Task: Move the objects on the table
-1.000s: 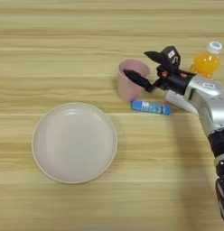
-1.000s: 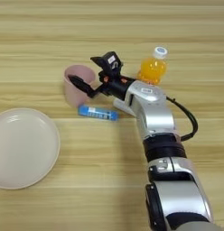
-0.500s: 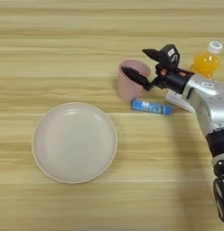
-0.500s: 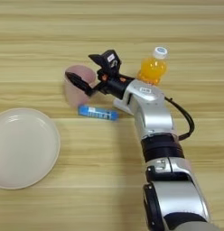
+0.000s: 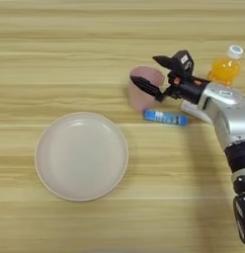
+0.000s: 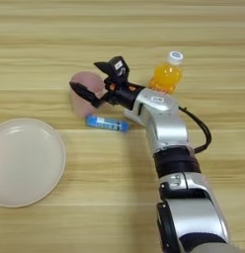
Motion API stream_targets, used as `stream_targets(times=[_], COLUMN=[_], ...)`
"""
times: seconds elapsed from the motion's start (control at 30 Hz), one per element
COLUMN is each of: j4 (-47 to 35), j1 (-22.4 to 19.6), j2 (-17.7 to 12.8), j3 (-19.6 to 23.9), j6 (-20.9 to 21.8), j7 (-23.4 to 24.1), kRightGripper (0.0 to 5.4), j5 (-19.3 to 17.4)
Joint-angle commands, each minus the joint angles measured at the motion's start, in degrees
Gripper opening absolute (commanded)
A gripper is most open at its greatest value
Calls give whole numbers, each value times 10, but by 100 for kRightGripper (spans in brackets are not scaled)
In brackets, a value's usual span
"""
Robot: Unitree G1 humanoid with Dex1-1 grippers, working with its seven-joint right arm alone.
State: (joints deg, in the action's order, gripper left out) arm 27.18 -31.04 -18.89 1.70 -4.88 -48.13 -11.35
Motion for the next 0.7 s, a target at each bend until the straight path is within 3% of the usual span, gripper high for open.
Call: stream_targets(times=[0.03,0.7], j4=[-11,32], j1=[-39,-40], j2=[-18,-18], j3=[0,-18], j6=[3,9], j7=[10,11], kRightGripper=[539,539], j5=[8,44])
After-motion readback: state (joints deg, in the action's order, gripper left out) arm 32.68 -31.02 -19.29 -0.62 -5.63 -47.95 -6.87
